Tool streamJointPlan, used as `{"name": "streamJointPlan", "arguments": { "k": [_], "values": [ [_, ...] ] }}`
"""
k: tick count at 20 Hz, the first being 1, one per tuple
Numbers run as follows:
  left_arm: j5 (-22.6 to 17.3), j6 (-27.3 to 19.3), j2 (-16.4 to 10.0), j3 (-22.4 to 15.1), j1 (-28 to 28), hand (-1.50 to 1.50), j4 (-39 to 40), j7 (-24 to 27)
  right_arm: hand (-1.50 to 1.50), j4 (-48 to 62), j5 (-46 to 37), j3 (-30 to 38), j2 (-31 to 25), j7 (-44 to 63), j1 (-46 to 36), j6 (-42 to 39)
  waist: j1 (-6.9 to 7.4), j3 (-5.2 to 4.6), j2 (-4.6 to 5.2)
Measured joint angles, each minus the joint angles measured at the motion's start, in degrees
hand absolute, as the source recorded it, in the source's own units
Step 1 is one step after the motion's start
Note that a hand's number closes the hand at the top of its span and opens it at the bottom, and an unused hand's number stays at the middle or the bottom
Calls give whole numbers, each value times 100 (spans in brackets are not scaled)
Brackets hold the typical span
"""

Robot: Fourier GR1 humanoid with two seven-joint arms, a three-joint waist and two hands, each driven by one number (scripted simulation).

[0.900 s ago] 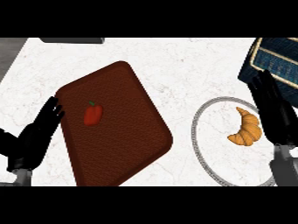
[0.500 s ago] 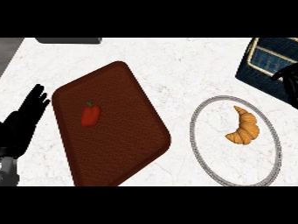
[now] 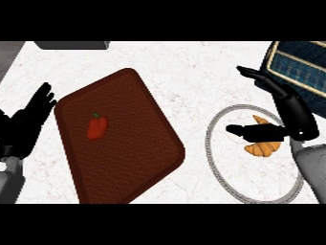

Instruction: Pick the croissant from the placemat and place it in the basket

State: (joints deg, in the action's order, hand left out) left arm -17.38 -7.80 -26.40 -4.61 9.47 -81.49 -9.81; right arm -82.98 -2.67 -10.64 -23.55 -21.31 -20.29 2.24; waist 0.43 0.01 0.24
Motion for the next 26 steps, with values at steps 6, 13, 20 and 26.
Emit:
{"name": "streamJointPlan", "arguments": {
  "k": [6,13,20,26],
  "values": [
    [72,9,50,57,65,0,159,-14,-150,-549,-490,-234,-421,2207,-567,-222,-83,-17,-53],
    [129,28,76,68,116,0,295,24,-150,-673,-1330,-239,-1713,4453,-1366,-1056,-126,-32,-73],
    [136,98,93,169,224,0,412,27,-150,-609,-275,243,-2537,5649,-2001,-3010,-92,-17,-55],
    [193,223,122,256,208,0,466,78,-150,-822,727,825,-2847,6019,-1673,-4041,-105,-7,-49]
  ]
}}
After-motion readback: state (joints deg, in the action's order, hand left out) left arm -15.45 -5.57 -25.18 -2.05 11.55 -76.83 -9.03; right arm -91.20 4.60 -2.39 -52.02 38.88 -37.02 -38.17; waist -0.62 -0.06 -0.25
